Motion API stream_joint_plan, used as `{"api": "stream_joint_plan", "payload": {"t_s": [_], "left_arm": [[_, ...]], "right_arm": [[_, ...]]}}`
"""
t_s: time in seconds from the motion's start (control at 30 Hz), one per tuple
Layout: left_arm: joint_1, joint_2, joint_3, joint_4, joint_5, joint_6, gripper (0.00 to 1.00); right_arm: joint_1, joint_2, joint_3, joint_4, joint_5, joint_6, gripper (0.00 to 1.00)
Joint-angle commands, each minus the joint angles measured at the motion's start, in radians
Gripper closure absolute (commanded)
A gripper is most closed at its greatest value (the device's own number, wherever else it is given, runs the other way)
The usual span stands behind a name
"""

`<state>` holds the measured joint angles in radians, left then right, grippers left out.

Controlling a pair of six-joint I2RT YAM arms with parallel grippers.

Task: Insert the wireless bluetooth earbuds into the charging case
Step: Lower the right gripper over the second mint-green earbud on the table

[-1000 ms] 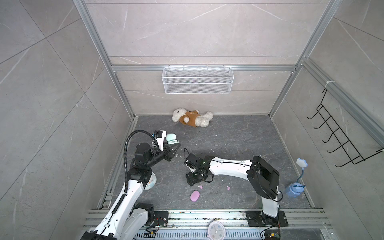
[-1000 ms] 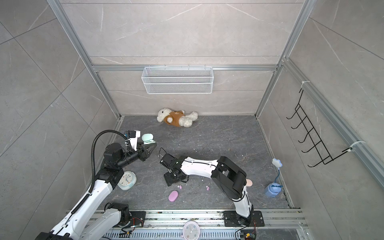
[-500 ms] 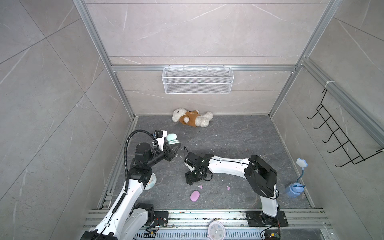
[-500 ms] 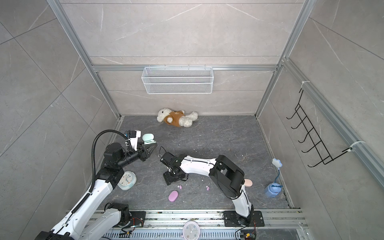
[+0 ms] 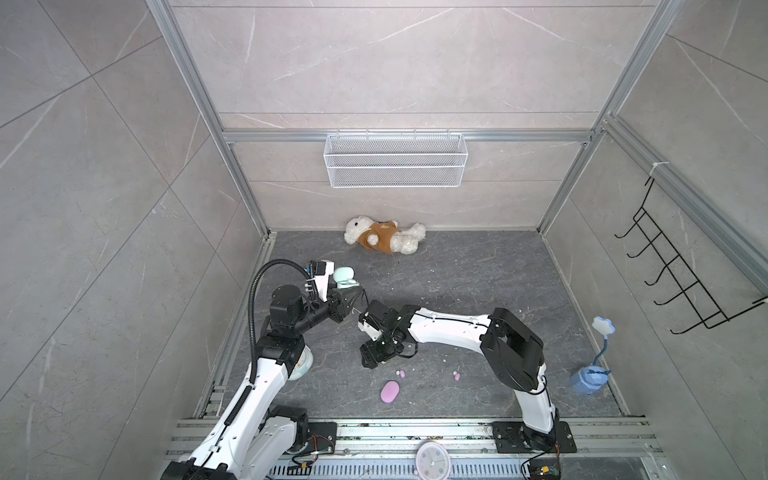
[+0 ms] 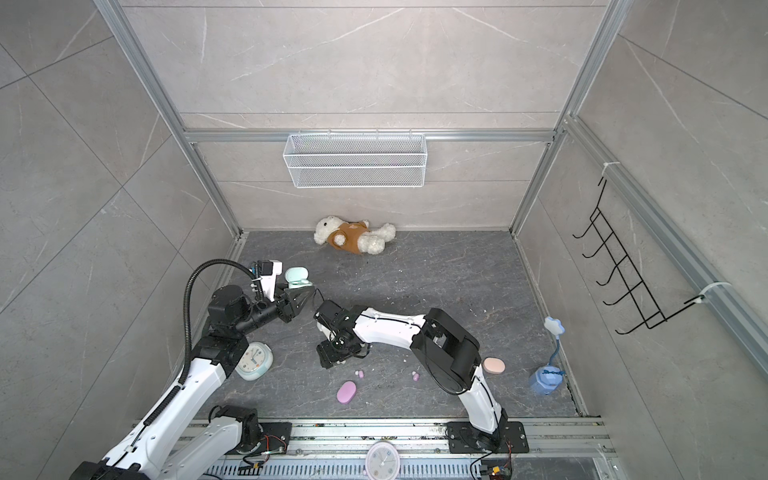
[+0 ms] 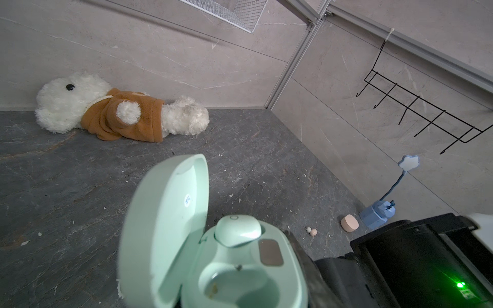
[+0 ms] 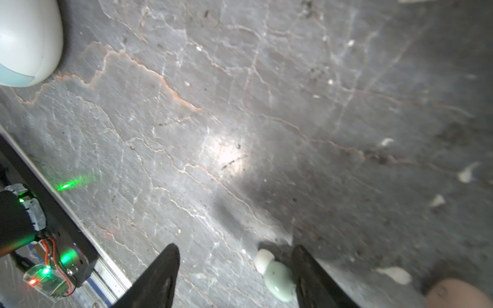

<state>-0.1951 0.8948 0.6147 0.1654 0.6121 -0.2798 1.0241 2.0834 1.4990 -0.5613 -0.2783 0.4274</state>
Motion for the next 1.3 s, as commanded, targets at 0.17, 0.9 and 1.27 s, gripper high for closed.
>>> {"api": "stream_joint_plan", "payload": {"t_s": [0.17, 0.9, 1.27], "left_arm": [[0.008, -0.008, 0.040, 0.033, 0.032, -0.003, 0.83], [0.011, -0.025, 0.053, -0.030, 0.009, 0.023, 0.83], [0.085, 0.043, 0.086, 0.010, 0.022, 0.013, 0.84]], "right_arm": [[0.010, 0.040, 0.061, -0.028, -0.040, -0.049, 0.29], [0.008, -0.120, -0.139, 0.046, -0.102, 0.438, 0.16], [0.001, -0.036, -0.055, 0.024, -0.131, 0.452, 0.14]]}}
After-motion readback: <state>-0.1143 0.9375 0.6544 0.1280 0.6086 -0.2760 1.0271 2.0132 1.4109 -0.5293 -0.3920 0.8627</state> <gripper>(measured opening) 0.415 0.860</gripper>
